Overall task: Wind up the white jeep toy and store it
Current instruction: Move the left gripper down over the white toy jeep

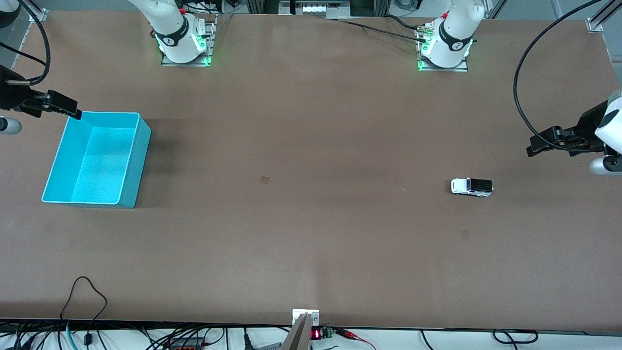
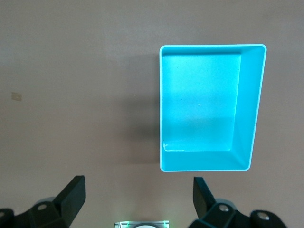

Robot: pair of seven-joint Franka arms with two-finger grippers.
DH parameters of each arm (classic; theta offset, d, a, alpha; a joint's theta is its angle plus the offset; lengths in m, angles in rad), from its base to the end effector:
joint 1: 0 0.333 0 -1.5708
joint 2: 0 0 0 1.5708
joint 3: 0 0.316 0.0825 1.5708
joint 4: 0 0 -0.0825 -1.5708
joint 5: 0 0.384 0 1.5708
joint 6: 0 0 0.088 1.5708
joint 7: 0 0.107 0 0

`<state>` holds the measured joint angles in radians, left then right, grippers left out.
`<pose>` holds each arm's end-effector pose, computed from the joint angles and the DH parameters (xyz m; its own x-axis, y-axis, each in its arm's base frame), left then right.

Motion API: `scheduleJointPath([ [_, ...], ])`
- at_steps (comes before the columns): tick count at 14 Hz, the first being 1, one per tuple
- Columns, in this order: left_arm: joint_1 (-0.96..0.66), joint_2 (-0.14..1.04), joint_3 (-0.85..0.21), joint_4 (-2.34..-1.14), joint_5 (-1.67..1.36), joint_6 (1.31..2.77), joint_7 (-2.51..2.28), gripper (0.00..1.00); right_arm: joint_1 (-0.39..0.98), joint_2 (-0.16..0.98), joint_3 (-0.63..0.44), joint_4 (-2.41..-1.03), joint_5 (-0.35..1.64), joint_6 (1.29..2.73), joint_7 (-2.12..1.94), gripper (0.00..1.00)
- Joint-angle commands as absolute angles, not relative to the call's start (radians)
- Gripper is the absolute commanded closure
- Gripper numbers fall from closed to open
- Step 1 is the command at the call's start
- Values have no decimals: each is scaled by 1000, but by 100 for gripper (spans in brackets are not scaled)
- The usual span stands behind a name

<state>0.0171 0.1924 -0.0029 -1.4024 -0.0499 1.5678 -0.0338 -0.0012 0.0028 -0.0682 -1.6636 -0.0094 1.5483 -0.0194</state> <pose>0.6124 0.0035 0.5915 0.9984 0.0478 -0.0287 0.0492 -0.9976 0.0495 0.5469 -0.0390 0.5776 0.9918 -0.0497 -0.1180 -0.0492 -0.9988 0.0073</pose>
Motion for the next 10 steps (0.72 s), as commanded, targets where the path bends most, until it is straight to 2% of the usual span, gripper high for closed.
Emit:
scheduleJointPath([
  [1, 9, 170, -5, -1408, -29, 1552, -35, 0, -11, -12, -66, -1669, 3, 1540, -40, 0],
  [6, -1, 179, -5, -1407, -28, 1554, -32, 0, -11, -12, -66, -1669, 3, 1539, -40, 0],
  [10, -9, 253, -20, -1405, -28, 1505, -34, 0, -11, -12, -66, -1669, 3, 1539, -40, 0],
])
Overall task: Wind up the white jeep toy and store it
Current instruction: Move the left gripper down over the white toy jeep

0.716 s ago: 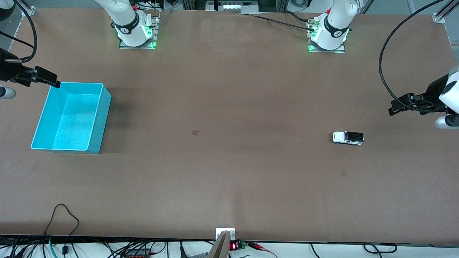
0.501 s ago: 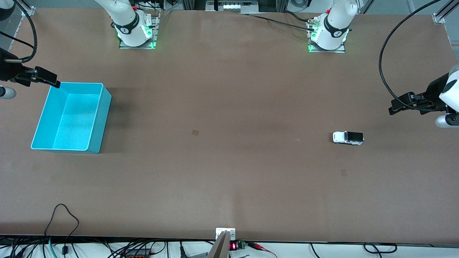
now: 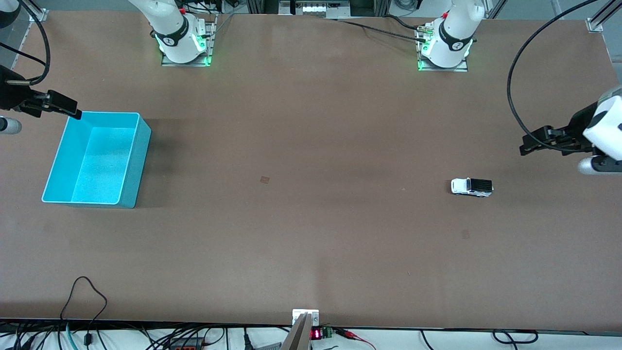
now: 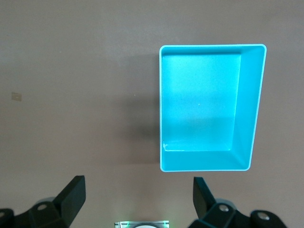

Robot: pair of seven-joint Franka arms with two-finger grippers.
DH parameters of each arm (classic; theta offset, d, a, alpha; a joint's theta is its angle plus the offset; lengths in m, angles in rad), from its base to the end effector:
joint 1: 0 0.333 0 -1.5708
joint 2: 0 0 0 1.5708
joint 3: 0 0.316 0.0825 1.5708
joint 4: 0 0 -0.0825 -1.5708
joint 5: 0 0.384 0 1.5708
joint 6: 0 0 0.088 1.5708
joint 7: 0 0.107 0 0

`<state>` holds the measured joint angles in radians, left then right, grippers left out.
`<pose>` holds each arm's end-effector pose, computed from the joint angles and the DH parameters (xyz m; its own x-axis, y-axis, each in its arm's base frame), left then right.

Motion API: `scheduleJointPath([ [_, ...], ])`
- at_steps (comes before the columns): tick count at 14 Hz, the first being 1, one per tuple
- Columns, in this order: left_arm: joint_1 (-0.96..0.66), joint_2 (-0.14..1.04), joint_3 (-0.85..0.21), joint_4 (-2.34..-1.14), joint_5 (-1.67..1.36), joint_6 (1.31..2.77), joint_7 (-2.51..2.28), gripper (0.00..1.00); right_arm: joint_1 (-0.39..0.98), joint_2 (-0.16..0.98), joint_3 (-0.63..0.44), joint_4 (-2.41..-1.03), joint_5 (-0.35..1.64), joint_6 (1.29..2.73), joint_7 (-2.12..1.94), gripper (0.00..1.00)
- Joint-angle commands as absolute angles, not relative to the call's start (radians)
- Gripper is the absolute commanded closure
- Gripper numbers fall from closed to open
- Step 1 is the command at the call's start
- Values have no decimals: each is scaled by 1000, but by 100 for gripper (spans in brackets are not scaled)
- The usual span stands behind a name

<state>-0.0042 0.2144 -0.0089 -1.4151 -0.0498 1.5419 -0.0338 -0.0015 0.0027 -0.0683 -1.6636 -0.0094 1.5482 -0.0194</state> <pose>0.6142 -0.0129 0.5699 0.9958 0.0193 -0.0891 0.0237 -0.9985 0.0486 0.5468 -0.0392 0.5777 0.9917 -0.0501 -0.1180 -0.0496 -0.9987 0.0072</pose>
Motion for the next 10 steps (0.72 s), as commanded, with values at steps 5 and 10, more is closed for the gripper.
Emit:
scheduleJointPath([
  [5, -9, 265, -21, -1585, -29, 1610, -29, 0, -11, -14, -66, -1675, 3, 1542, -40, 0],
  [10, 3, 195, -34, -1892, -25, 1869, 61, 0, -11, -15, -66, -1677, 3, 1540, -40, 0],
])
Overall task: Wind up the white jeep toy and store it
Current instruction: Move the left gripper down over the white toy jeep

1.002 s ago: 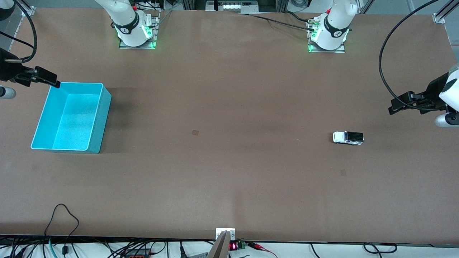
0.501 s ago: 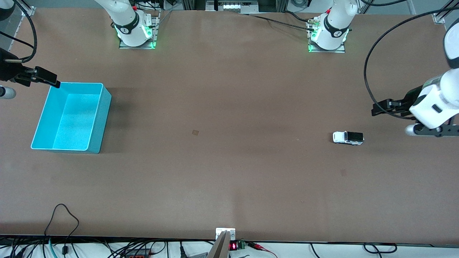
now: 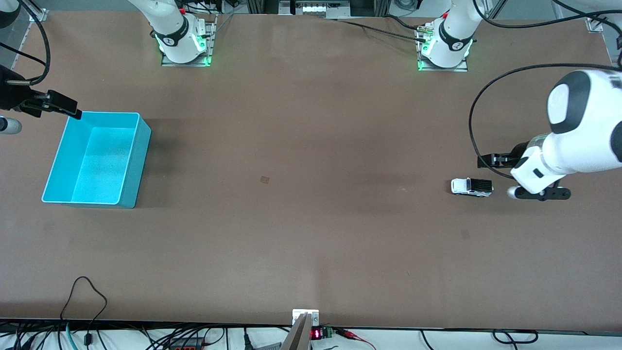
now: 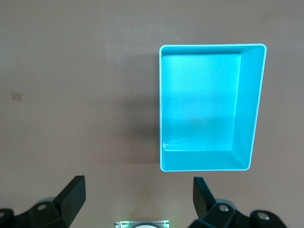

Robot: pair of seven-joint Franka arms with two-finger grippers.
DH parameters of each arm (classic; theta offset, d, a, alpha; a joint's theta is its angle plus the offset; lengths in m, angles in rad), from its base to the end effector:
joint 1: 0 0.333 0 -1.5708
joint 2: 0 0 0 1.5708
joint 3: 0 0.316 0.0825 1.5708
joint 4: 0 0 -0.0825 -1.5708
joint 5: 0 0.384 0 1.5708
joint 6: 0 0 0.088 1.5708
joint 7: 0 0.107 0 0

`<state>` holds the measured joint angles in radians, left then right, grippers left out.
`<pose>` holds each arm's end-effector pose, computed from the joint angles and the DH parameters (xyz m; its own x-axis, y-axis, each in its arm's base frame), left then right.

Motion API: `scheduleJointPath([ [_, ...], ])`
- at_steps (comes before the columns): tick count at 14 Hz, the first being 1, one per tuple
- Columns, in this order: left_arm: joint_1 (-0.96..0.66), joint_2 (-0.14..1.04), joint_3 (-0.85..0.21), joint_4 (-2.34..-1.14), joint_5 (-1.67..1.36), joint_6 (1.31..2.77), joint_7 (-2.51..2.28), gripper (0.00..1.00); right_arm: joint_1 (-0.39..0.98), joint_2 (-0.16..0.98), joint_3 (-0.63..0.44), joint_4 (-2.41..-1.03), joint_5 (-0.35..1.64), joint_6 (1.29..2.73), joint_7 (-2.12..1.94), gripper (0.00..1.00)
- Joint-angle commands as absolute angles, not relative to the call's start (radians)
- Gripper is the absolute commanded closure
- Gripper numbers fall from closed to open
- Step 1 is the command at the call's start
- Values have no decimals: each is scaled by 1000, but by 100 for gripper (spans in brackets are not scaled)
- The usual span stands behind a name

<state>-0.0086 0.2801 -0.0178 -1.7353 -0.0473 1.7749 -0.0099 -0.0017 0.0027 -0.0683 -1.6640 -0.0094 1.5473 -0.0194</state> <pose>0.6085 -0.0194 0.3985 0.9710 -0.0067 -0.2389 0.0043 -0.9990 0.0452 0.5467 -0.0393 0.5774 0.9916 -0.0503 -0.1193 -0.0498 -0.9987 0.0072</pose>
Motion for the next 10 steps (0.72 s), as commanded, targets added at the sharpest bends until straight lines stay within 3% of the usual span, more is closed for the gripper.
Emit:
scheduleJointPath([
  [1, 6, 184, -35, -1938, -20, 1915, 137, 0, -15, -15, -66, -1677, 3, 1540, -40, 0],
  [8, 72, 277, -37, -1973, 115, 2063, 783, 0, -21, -14, -66, -1677, 3, 1539, -40, 0],
  [10, 109, 305, -81, -1982, 115, 2115, 947, 0, -21, -14, -66, -1677, 3, 1539, -40, 0],
])
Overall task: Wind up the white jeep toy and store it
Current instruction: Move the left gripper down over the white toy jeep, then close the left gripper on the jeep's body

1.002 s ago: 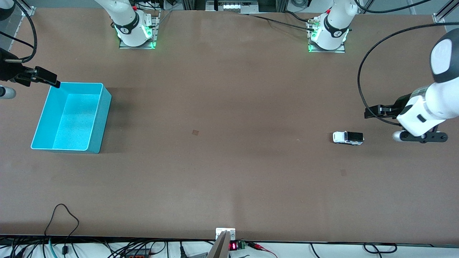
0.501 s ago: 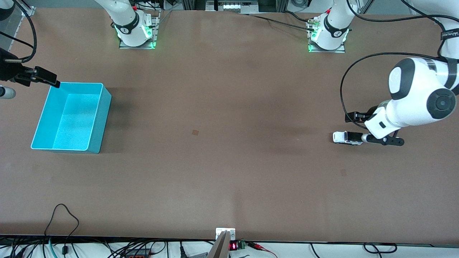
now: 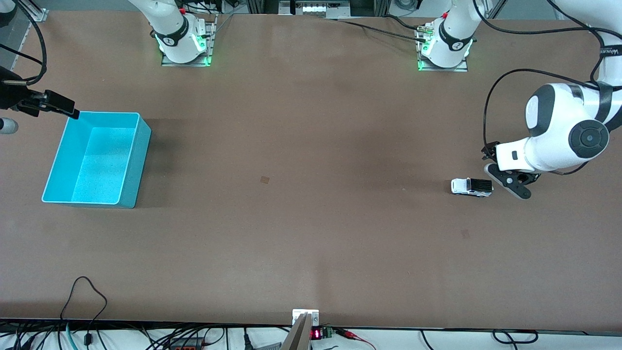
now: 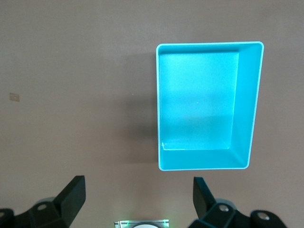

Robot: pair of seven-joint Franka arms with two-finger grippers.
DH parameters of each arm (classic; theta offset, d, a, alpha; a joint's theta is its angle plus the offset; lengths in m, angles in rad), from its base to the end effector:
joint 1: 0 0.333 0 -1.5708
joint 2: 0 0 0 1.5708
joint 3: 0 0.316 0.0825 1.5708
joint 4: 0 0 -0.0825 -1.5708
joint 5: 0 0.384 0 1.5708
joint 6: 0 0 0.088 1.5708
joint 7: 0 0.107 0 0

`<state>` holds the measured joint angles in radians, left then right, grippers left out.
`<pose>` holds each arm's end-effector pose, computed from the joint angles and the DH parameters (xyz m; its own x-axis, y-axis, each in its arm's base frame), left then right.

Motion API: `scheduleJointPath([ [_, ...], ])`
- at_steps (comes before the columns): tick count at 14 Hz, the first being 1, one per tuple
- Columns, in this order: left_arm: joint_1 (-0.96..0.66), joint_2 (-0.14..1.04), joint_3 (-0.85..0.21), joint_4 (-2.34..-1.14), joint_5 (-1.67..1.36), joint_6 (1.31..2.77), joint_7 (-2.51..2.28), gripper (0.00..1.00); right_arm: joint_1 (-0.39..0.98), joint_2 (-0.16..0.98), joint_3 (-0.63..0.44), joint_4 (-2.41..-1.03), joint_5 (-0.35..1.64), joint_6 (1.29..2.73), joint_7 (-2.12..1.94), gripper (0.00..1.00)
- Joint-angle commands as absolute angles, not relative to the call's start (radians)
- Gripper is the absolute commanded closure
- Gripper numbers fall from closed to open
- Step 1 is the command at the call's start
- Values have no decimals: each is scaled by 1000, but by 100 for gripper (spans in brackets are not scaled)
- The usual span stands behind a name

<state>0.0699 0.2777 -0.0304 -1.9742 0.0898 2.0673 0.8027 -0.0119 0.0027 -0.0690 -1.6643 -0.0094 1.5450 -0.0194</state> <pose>0.5826 0.0282 0.3154 0.6714 -0.7208 -0.1724 -0.7179 -0.6903 0.0901 0.5460 -0.0452 0.5771 0.9907 -0.0611 -0.1219 -0.0607 -0.9981 0.0072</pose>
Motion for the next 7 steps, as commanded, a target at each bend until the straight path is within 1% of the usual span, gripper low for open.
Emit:
scheduleJointPath([
  [1, 121, 308, -98, -1996, 115, 2137, 1027, 0, -21, -14, -64, -1677, 3, 1540, -40, 0],
  [4, 121, 322, -130, -2040, 117, 2215, 1257, 0, -21, -14, -64, -1677, 3, 1537, -40, 0],
  [7, 123, 357, -135, -2052, 117, 2275, 1409, 0, -21, -14, -66, -1677, 3, 1539, -40, 0],
])
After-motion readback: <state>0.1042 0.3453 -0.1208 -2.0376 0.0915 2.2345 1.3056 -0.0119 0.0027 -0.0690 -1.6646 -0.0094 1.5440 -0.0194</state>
